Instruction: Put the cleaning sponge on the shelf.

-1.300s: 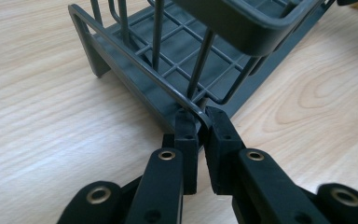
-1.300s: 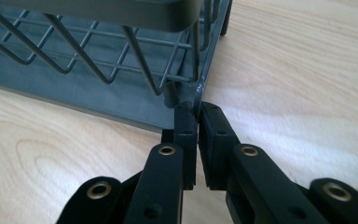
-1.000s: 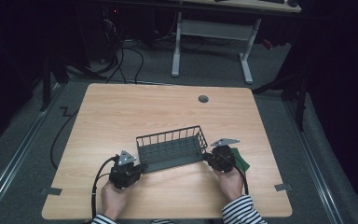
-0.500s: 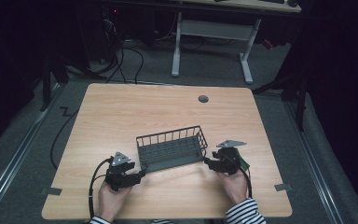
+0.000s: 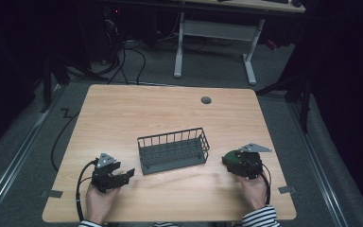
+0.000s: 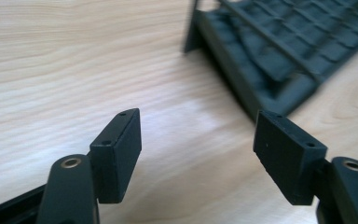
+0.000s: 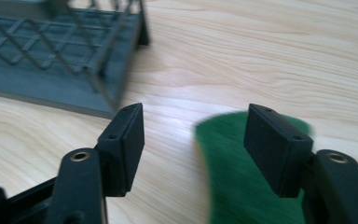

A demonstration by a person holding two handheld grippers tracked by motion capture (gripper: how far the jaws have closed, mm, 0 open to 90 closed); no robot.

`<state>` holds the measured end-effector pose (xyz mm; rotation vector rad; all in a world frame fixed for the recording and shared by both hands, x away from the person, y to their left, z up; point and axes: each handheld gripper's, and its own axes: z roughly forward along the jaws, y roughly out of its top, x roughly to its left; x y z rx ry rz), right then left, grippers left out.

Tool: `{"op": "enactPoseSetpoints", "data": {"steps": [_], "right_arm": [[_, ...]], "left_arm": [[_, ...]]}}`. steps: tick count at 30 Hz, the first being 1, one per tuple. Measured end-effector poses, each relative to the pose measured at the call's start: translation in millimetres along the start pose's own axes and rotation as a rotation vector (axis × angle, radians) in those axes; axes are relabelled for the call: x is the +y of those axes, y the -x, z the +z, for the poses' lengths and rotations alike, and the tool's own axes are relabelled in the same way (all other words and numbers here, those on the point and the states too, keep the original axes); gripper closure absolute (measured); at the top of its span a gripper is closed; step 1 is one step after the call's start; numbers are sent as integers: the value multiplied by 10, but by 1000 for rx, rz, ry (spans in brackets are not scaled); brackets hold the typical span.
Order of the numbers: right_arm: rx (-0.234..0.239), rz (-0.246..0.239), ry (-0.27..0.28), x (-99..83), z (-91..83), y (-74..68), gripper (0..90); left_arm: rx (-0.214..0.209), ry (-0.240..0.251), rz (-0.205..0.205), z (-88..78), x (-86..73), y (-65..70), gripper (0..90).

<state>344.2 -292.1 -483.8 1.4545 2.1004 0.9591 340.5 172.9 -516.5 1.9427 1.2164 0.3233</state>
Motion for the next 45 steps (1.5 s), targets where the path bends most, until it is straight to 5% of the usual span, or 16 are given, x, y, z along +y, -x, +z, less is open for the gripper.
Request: {"op": "enactPoseSetpoints", "data": {"steps": [11,14,17,26,45], "right_arm": [[-76,8,-39,-124,-66,256,279],[-74,7,-58,-150,-19,279,252],[-72,5,-82,-166,38,291,226],[-79,-34,-149,-203,169,276,242],[-57,15,-91,-191,81,285,293]], "left_arm": [[250,-74,17,125,42,-439,291],[264,-65,-4,110,33,-491,294],[265,4,-2,113,-43,-522,294],[265,1,-4,118,-38,-524,288],[265,0,1,121,-34,-529,285]]}}
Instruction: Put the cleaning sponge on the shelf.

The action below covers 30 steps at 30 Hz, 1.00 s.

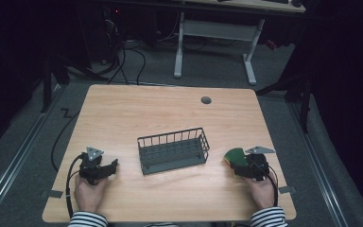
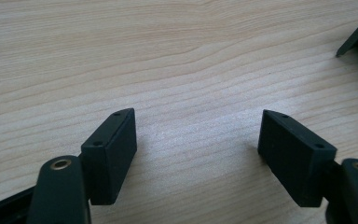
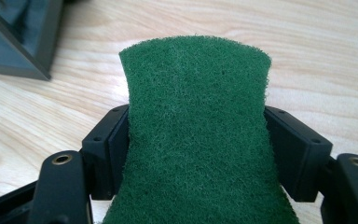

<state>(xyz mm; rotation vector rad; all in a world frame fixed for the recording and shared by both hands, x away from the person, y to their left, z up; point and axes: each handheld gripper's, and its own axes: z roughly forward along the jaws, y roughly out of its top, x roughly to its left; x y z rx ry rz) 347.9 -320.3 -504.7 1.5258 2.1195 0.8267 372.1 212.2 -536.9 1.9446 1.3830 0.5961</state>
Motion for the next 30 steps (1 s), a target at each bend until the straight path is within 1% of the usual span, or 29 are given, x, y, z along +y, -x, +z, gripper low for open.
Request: {"op": "enactPoseSetpoints", "data": {"steps": [2,3,5,7,8,10,11,14,15,18,19,20,21,24,28,29,30], "right_arm": [[3,0,3,9,-12,-5,293],[10,-10,14,50,-58,-23,293],[11,-13,18,66,-74,-31,293],[23,-20,33,117,-128,-47,293],[25,-40,44,163,-178,-65,293],[27,-47,47,180,-199,-72,293],[41,-61,60,234,-260,-84,293],[49,-64,70,282,-311,-86,293],[57,-67,85,351,-376,-85,293],[80,-66,108,444,-439,-81,294],[80,-66,108,444,-439,-81,294],[92,-69,118,512,-466,-99,293],[92,-69,118,512,-466,-99,293],[104,-96,134,623,-490,-160,294],[130,-121,145,758,-508,-234,294],[134,-140,151,828,-505,-282,294],[134,-140,151,828,-505,-282,294]], "left_arm": [[0,0,0,0,0,0,285],[0,0,0,0,0,0,285],[0,0,0,0,0,0,285],[0,0,-1,0,0,-1,285],[0,0,0,0,0,0,285],[0,0,-1,0,0,0,285],[0,0,-1,0,0,0,285],[0,0,-1,0,0,0,285],[0,0,-1,0,0,0,285],[0,0,-1,-1,0,0,285],[0,0,-1,-1,-1,0,285],[0,0,-1,-1,-1,0,285],[0,0,-1,-1,-1,0,285],[0,0,-1,-1,-1,1,285],[0,0,-1,-2,-1,1,285],[0,0,-2,-1,-1,1,285],[0,0,-2,-1,-1,1,285]]}}
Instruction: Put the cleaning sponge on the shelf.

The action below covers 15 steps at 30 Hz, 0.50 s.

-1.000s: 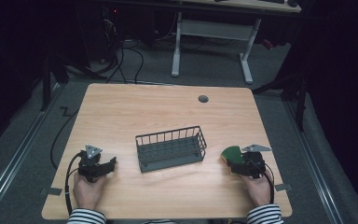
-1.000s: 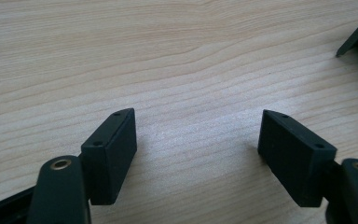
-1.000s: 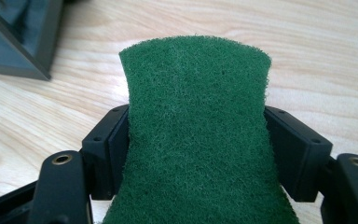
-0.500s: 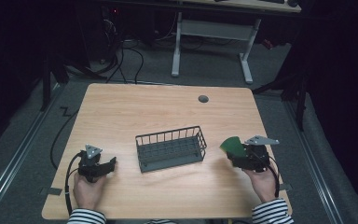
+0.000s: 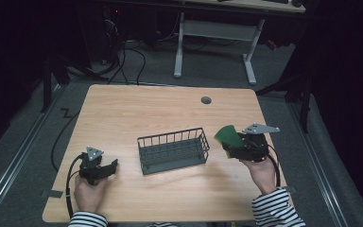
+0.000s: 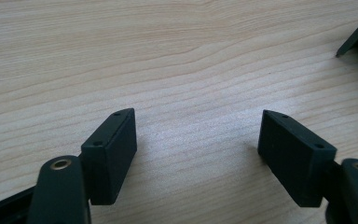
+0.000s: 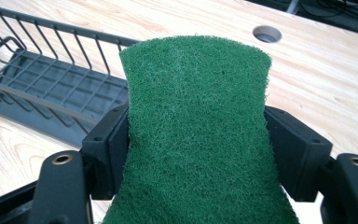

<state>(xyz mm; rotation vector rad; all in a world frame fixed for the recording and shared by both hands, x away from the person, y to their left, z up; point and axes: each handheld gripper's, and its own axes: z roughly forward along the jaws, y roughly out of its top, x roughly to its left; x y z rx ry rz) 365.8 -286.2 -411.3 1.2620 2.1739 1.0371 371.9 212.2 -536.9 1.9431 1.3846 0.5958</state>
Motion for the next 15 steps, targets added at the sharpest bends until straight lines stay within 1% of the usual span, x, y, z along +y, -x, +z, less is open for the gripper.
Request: {"op": "enactPoseSetpoints", "data": {"steps": [3,7,10,11,13,15], "right_arm": [[9,-18,-7,87,44,-43,294],[29,-36,6,206,86,-113,294],[46,-69,16,331,118,-199,294],[55,-87,21,403,149,-250,294],[62,-91,21,429,164,-269,294],[73,-113,12,512,245,-351,294]], "left_arm": [[-1,-1,0,-1,1,-1,285],[0,0,0,0,0,0,285],[0,0,0,0,0,0,285],[0,0,0,0,0,0,285],[-1,-1,0,-1,1,-1,285],[0,0,0,0,0,0,285]]}}
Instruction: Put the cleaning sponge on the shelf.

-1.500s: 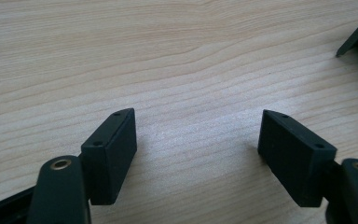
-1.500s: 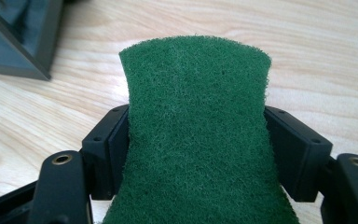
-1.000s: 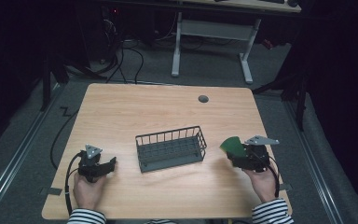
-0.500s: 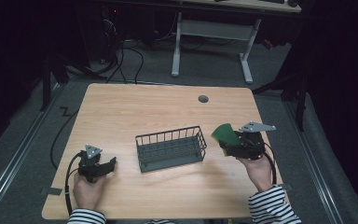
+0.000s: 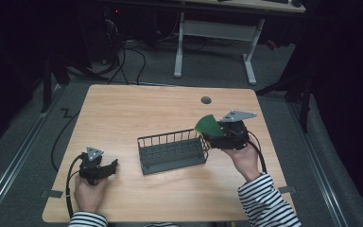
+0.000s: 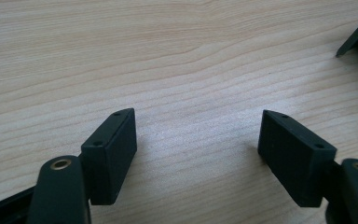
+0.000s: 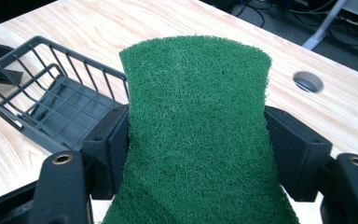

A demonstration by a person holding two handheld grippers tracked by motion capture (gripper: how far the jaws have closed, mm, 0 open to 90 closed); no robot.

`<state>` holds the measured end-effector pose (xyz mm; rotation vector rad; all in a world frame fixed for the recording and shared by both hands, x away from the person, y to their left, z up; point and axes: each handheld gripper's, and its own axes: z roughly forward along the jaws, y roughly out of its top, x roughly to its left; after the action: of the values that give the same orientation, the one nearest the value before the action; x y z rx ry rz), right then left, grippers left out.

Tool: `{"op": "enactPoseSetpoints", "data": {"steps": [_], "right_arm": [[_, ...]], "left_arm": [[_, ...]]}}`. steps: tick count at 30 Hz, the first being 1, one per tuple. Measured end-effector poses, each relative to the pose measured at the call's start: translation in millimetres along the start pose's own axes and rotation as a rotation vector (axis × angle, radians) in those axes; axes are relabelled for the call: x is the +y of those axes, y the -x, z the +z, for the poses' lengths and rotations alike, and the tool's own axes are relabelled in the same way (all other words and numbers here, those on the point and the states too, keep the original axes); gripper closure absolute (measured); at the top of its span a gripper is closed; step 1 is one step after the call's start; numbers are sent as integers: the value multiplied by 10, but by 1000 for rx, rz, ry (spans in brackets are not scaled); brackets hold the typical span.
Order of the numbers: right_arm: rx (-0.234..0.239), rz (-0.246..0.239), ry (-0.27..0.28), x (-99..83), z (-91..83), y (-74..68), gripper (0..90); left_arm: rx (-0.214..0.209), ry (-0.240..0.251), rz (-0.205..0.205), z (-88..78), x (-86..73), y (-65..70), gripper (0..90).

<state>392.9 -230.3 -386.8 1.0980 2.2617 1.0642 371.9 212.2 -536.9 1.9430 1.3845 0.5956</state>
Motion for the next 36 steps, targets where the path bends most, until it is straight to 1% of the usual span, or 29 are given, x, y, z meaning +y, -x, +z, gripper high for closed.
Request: {"op": "enactPoseSetpoints", "data": {"steps": [1,3,4,5,7,10,12,16,19,22,23,28,32,36], "right_arm": [[0,0,0,0,0,0,294],[13,-12,-7,65,99,-61,294],[13,-12,-7,65,99,-61,294],[14,-23,-10,84,132,-74,294],[22,-28,-19,114,198,-104,294],[19,-42,-40,151,295,-135,294],[25,-45,-54,175,375,-156,294],[45,-39,-63,206,471,-192,294],[54,-50,-72,233,525,-236,294],[68,-47,-81,257,580,-277,294],[73,-55,-89,267,619,-307,294],[73,-66,-112,264,693,-359,293],[60,-82,-125,249,757,-394,293],[60,-83,-140,225,811,-411,293]], "left_arm": [[-1,-1,0,-1,0,-1,285],[0,0,0,0,0,0,285],[0,0,0,0,0,0,285],[0,0,0,0,0,0,285],[0,0,0,0,0,0,285],[-1,-1,0,-1,0,-1,285],[-1,-1,0,-1,0,-1,285],[-1,-1,-1,-1,1,-2,285],[-1,0,-2,-1,0,-3,285],[-2,0,-2,-1,0,-3,285],[-3,1,-3,-1,0,-4,285],[-5,3,-8,-1,-1,-6,285],[-7,3,-8,-1,-1,-8,285],[-3,1,-2,0,0,-5,285]]}}
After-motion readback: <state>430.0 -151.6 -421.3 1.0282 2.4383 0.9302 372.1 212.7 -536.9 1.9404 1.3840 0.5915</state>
